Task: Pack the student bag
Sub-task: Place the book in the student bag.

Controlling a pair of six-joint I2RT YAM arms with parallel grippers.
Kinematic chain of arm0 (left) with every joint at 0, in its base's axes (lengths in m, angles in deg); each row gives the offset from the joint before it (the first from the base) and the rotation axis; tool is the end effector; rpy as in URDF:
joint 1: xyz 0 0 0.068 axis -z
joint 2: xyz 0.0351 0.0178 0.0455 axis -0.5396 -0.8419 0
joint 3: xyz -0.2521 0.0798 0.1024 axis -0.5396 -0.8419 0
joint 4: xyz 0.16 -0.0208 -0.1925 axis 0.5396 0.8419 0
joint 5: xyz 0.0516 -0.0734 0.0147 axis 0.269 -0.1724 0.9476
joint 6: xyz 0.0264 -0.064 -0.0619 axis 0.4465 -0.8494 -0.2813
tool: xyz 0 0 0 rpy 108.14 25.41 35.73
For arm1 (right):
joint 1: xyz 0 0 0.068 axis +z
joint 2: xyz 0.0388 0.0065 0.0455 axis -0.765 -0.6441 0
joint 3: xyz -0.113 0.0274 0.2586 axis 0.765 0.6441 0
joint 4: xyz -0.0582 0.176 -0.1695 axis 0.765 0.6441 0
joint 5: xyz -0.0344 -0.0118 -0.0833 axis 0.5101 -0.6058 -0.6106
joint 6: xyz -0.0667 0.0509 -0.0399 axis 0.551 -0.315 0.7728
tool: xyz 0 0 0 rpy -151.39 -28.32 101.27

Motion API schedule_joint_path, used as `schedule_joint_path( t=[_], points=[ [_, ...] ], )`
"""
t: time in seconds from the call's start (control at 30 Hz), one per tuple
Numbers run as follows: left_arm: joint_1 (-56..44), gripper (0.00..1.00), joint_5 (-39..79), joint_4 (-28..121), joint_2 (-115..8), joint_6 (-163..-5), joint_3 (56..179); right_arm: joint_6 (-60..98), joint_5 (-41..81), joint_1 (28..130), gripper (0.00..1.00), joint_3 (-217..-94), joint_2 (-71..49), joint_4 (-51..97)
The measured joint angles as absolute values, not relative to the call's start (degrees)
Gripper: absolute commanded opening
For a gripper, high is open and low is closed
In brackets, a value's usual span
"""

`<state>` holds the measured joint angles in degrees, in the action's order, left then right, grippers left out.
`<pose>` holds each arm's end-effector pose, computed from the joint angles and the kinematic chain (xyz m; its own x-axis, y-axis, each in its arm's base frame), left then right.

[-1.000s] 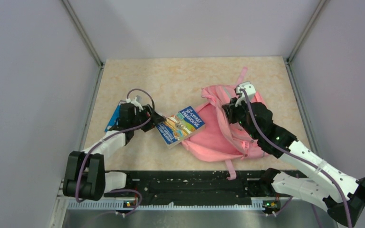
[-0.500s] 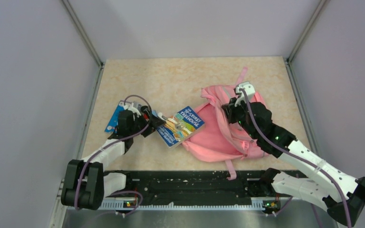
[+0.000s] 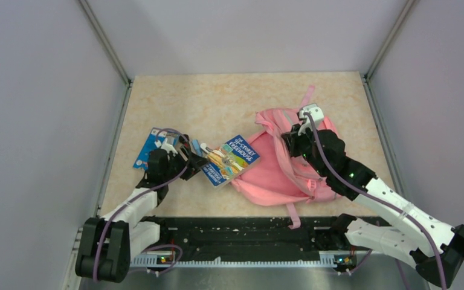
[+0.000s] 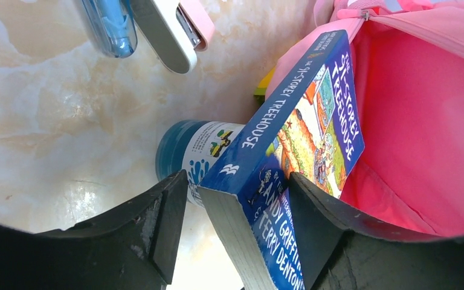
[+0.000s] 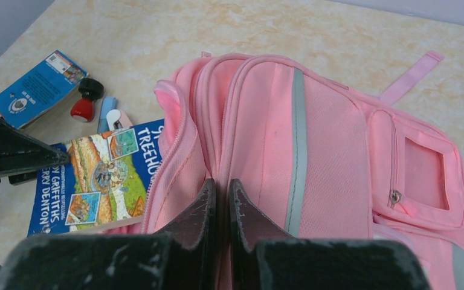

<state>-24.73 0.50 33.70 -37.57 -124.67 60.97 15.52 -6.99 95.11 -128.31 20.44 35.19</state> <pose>0.2123 -0.0690 0.1600 -0.7096 -0.6064 -0.3589 -0.0554 0.5558 -0.8295 0.1785 0.1400 0.3415 -0.2467 -0.0103 -0.9690 -0.4014 0.9112 0.0925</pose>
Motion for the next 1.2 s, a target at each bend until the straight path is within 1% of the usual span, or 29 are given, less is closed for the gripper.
schedule_joint_path(
  t=[0.1, 0.23, 0.33, 0.5, 0.63, 0.83, 0.9, 1.2],
  points=[
    [-24.7, 0.61, 0.5, 32.7, -37.9, -124.7, 61.0, 15.5, -6.9, 95.1, 0.0, -128.3, 20.4, 35.2],
    [-24.7, 0.46, 0.0, 29.4, -40.0, -125.2, 60.9, 15.5, -6.9, 95.1, 0.0, -128.6, 20.4, 35.5],
    [-24.7, 0.38, -0.3, 27.0, -40.6, -125.7, 60.9, 15.5, -6.8, 95.1, 0.0, -128.7, 20.4, 35.6],
    [-24.7, 0.2, -0.4, 26.5, -38.0, -126.0, 60.7, 15.5, -6.8, 95.1, 0.0, -128.7, 20.4, 35.6],
    [-24.6, 0.0, 0.0, 29.9, -31.9, -125.2, 60.7, 15.5, -6.8, 95.1, 0.0, -129.1, 20.4, 36.0],
    [-24.6, 0.0, 0.7, 36.8, -21.0, -123.5, 60.7, 15.5, -6.8, 95.1, 0.0, -129.4, 20.4, 36.5],
    [-24.6, 0.0, 0.5, 38.2, -19.2, -123.4, 61.0, 15.5, -6.8, 95.1, 0.0, -129.4, 20.4, 36.5],
    [-24.0, 0.0, -2.3, 40.0, -17.9, -127.6, 66.6, 15.5, -6.9, 95.1, 0.0, -129.4, 20.4, 36.5]
  ],
)
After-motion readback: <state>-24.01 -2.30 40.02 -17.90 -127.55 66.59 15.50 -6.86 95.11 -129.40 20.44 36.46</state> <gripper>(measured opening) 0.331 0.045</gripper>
